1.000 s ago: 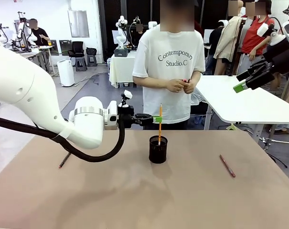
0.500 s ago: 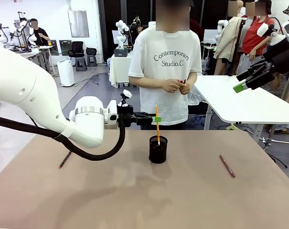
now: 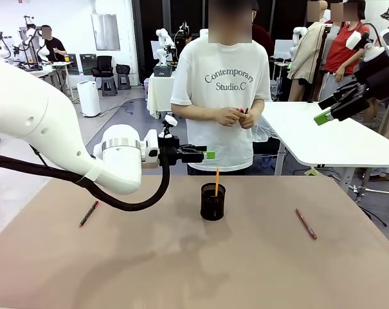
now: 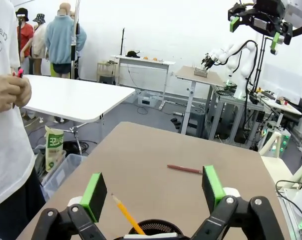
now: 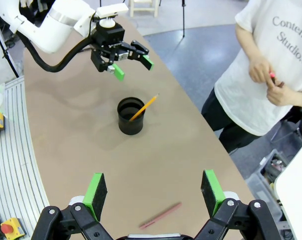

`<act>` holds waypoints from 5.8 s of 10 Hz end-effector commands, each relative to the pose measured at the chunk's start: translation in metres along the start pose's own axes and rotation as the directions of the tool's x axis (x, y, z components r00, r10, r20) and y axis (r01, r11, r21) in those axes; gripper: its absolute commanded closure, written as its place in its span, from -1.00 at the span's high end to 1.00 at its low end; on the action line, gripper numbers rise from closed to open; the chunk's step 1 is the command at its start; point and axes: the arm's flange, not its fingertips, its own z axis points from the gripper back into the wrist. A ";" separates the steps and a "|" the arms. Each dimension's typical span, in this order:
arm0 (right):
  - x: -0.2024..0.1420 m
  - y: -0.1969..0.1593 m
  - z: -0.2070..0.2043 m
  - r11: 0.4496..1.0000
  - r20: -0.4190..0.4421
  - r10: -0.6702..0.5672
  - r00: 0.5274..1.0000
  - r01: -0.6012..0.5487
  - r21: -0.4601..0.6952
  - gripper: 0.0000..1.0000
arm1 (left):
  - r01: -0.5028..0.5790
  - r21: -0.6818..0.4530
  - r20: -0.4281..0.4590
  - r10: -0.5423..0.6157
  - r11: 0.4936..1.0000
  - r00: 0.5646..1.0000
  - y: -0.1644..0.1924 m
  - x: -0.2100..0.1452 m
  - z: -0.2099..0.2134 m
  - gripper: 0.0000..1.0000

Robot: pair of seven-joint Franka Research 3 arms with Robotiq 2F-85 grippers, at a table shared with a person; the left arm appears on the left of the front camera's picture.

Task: Place the pens into the pen holder.
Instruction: Pick up a writing instrument from the table and place it into the Pen holder.

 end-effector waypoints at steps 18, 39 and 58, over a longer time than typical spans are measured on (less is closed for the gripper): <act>0.001 -0.001 0.000 1.000 0.014 0.009 1.000 -0.009 0.002 1.00 | 0.010 0.350 -0.664 0.241 0.937 0.708 -0.098 0.150 0.209 1.00; 0.001 -0.001 0.000 1.000 0.014 0.009 1.000 -0.009 0.002 1.00 | 0.194 0.863 -0.501 0.835 0.466 0.228 0.072 0.002 0.236 1.00; 0.001 -0.001 0.000 1.000 0.014 0.009 1.000 -0.009 0.002 1.00 | 0.095 0.878 -0.479 0.853 0.469 0.208 0.083 -0.061 0.246 -1.00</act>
